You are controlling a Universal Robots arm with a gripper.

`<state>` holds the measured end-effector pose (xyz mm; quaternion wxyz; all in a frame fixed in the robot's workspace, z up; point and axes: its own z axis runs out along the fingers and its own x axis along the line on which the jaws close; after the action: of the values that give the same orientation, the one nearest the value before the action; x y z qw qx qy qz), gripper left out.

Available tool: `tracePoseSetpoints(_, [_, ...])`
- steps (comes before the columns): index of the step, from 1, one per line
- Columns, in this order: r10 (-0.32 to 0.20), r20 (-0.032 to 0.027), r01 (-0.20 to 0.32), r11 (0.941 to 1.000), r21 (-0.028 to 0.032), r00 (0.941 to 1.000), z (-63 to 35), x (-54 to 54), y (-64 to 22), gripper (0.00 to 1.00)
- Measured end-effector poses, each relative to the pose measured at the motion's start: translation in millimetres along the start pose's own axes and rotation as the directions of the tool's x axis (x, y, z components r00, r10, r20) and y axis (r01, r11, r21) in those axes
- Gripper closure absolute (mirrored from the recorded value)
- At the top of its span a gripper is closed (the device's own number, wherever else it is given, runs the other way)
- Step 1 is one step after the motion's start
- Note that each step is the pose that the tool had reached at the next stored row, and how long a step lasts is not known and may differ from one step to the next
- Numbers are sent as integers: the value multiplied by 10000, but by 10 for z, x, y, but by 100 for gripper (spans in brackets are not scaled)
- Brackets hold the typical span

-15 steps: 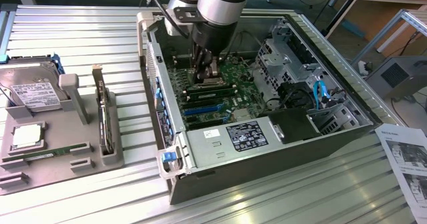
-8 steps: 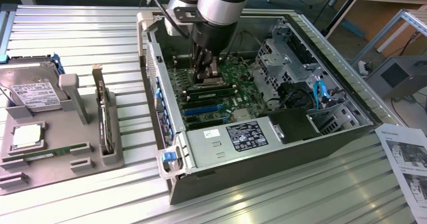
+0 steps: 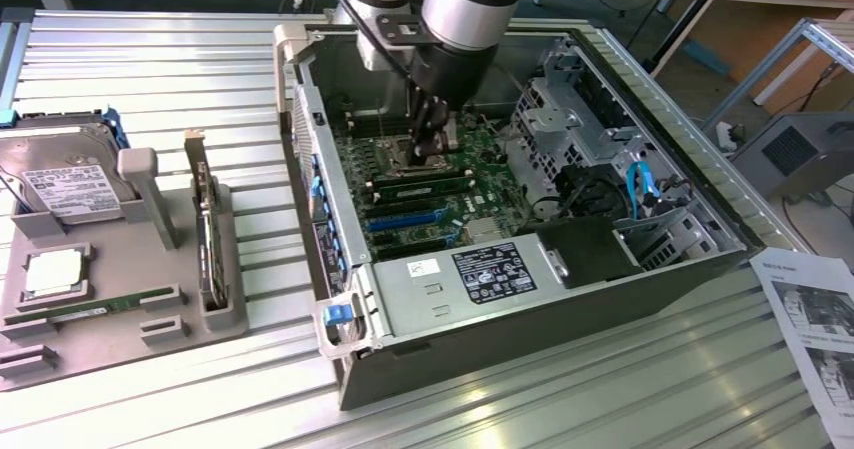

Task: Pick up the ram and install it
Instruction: 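Press down the ram until it locks into place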

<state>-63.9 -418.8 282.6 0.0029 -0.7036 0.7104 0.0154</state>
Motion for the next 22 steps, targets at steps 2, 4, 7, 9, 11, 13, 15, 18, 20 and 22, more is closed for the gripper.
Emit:
tracePoseSetpoints(2, [0,0,0,10000,0,10000,-1,-1,-70,89])
tracePoseSetpoints(4, [0,0,0,10000,0,10000,-2,-1,-127,89])
tracePoseSetpoints(7, [-1,-1,1,10000,0,10000,-5,-2,-250,89])
tracePoseSetpoints(9, [1,0,-1,10000,0,10000,-4,-2,-250,89])
tracePoseSetpoints(11, [0,1,0,10000,0,10000,-5,-3,-250,89])
tracePoseSetpoints(13, [0,-2,0,10000,-1,10000,-19,-3,-250,89])
tracePoseSetpoints(15, [0,0,0,10000,0,10000,-47,-4,-250,89])
tracePoseSetpoints(18, [0,0,0,10000,-1,10000,-127,-6,-250,89])
tracePoseSetpoints(20, [0,0,0,10000,-2,10000,-191,-7,-249,89])
tracePoseSetpoints(22, [0,0,0,10000,-2,10000,-258,-9,-248,89])
